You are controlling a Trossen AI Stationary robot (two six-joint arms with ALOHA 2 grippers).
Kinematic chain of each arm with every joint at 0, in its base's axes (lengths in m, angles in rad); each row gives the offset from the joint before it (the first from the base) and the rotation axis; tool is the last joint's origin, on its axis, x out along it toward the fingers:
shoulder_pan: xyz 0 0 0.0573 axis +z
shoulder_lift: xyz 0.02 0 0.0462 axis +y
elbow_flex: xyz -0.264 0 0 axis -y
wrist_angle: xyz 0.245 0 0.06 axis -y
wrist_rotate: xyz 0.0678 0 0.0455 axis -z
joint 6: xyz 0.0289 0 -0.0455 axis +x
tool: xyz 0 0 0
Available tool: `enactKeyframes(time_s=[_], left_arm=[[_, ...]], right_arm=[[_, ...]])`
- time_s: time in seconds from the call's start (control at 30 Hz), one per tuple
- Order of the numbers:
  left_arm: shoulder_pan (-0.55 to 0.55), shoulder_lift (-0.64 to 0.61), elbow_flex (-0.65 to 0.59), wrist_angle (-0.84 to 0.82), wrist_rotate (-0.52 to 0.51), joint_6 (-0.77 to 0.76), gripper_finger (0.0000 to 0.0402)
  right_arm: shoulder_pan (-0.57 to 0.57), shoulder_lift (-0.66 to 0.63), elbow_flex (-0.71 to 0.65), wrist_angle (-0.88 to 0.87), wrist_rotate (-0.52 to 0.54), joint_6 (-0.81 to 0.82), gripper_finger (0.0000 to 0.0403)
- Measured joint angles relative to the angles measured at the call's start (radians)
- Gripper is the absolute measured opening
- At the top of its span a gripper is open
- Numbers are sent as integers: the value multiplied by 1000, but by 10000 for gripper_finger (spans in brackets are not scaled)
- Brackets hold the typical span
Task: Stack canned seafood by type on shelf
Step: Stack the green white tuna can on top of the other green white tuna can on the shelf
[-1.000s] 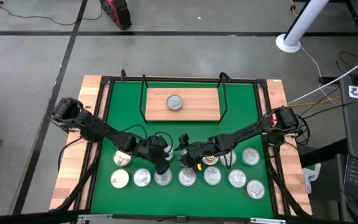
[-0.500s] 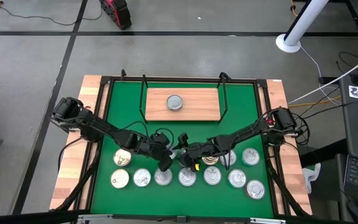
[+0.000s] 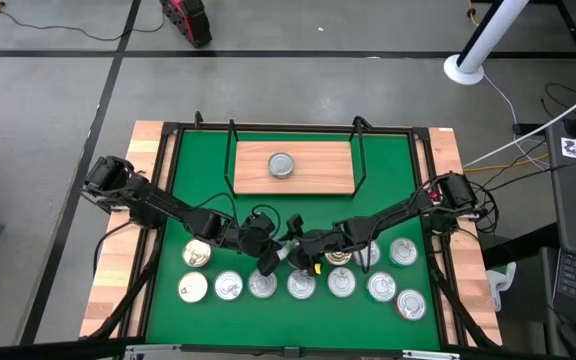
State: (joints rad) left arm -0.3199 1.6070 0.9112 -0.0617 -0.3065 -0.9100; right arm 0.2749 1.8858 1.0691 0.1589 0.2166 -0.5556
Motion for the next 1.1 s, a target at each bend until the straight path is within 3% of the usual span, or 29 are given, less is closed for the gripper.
enactKeyframes(time_s=[0.27, 0.67, 0.93, 1.1], left_arm=[[0, 0, 0, 1, 0, 55, 0], [0, -3, 0, -2, 0, 133, 0], [0, -86, 0, -11, -12, 291, 0], [1, -184, 0, -70, -61, 389, 0]], right_arm=[[0, 0, 0, -60, 0, 0, 248], [0, -2, 0, -53, 0, 0, 124], [0, -2, 0, -51, 4, 0, 134], [0, -2, 0, -52, 64, 0, 130]])
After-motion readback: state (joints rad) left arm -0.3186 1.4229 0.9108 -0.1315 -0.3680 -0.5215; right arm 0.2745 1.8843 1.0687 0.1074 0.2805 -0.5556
